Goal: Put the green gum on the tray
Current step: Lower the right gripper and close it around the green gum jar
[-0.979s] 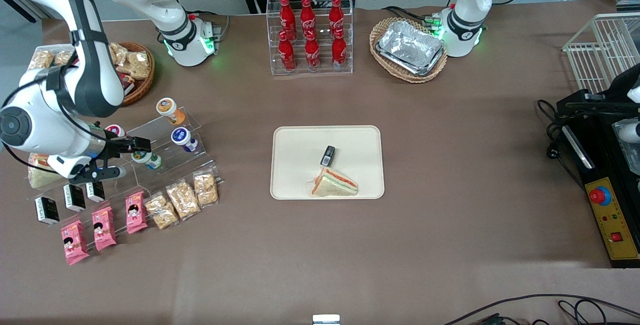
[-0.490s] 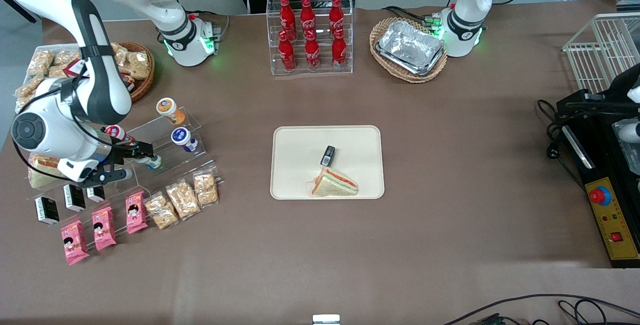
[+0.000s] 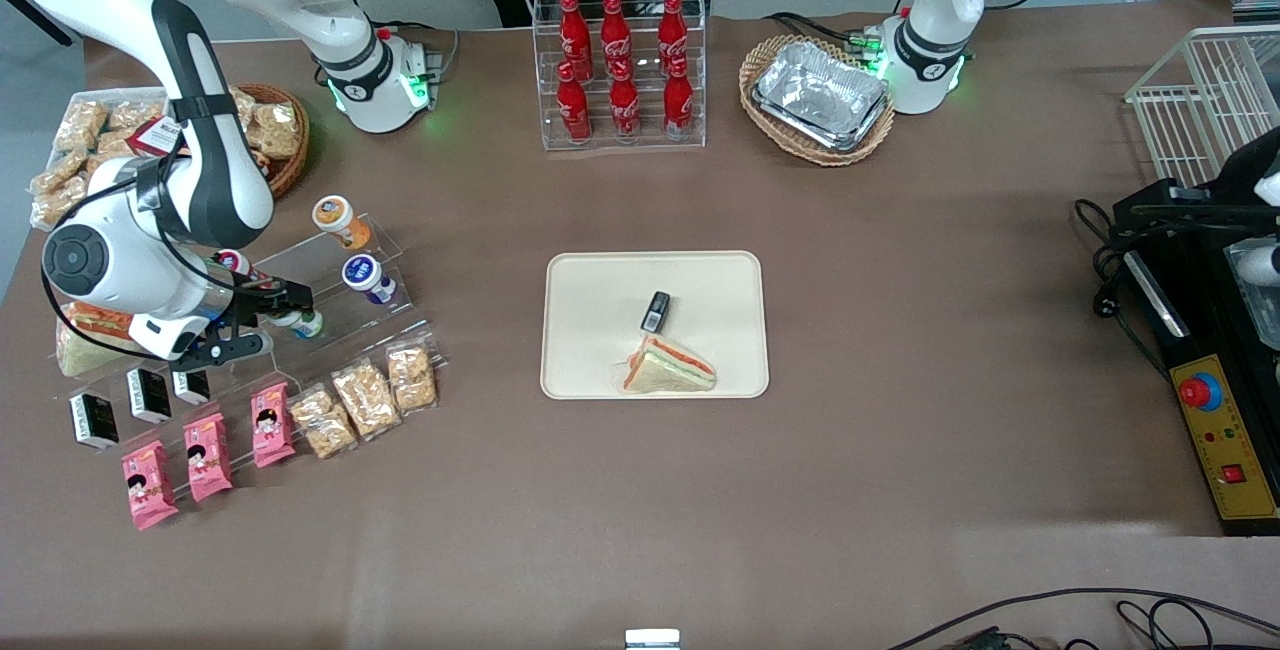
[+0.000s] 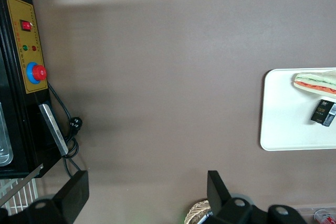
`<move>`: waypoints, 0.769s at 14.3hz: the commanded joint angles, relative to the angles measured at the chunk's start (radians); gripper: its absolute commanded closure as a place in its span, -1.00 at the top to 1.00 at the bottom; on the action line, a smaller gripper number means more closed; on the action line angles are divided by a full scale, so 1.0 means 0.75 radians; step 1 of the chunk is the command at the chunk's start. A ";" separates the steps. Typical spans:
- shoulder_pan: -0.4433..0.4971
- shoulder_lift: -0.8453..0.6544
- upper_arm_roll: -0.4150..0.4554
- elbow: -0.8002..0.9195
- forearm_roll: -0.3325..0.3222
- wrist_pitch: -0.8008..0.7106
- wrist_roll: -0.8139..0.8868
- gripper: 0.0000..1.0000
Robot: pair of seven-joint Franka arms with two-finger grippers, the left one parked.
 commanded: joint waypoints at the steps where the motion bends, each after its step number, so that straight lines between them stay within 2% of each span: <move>1: -0.005 -0.028 0.010 -0.039 -0.009 0.022 -0.020 -0.18; 2: -0.007 -0.028 0.010 -0.037 -0.009 0.020 -0.026 -0.21; 4: -0.005 -0.034 0.010 -0.031 -0.007 0.002 -0.047 -0.44; 6: -0.003 -0.046 0.012 0.016 -0.005 -0.072 -0.047 -0.44; 11: 0.003 -0.054 0.022 0.294 -0.005 -0.444 -0.034 -0.44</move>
